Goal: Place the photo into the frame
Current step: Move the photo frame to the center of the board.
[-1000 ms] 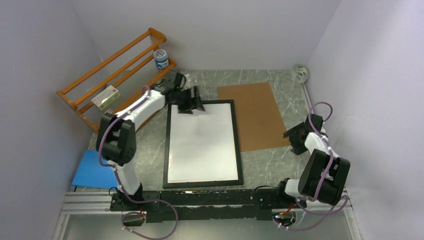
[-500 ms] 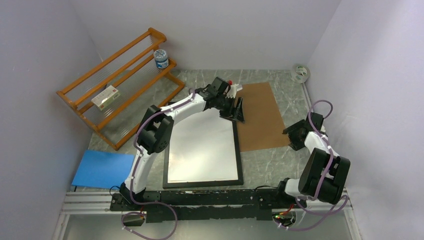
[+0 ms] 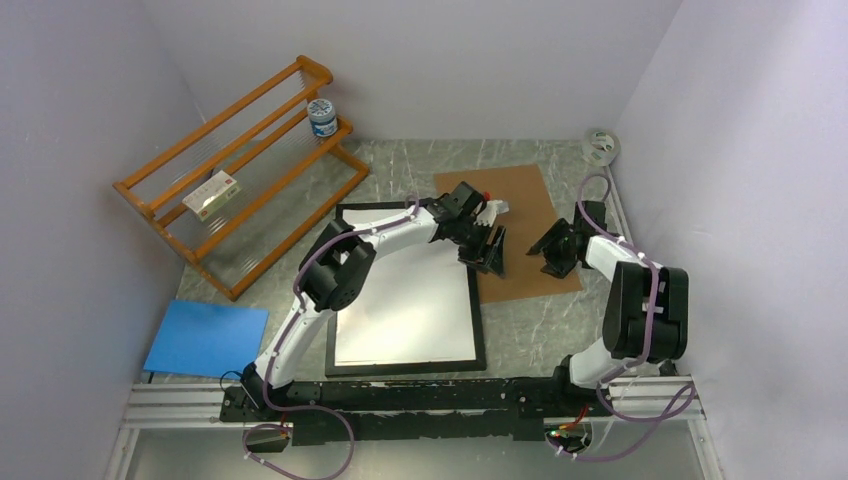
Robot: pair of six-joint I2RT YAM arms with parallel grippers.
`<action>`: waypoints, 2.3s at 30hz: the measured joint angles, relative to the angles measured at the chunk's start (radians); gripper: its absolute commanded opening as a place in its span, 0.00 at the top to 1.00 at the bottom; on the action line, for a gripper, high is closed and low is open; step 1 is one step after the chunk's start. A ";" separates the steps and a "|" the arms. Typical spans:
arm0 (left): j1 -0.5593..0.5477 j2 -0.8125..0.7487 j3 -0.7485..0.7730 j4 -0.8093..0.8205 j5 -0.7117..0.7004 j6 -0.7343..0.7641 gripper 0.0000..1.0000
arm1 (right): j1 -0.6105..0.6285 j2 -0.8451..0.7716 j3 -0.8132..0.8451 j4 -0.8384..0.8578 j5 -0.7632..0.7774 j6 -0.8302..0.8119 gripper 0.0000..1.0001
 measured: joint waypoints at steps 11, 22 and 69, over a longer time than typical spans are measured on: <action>-0.011 -0.012 0.018 -0.085 -0.144 0.023 0.34 | 0.013 0.061 0.032 -0.043 0.023 -0.009 0.44; -0.019 -0.031 0.039 -0.175 -0.357 0.000 0.26 | 0.034 0.068 0.069 -0.130 0.215 -0.007 0.42; -0.008 -0.029 0.065 -0.325 -0.645 -0.405 0.13 | -0.066 0.175 0.211 0.006 0.153 -0.177 0.09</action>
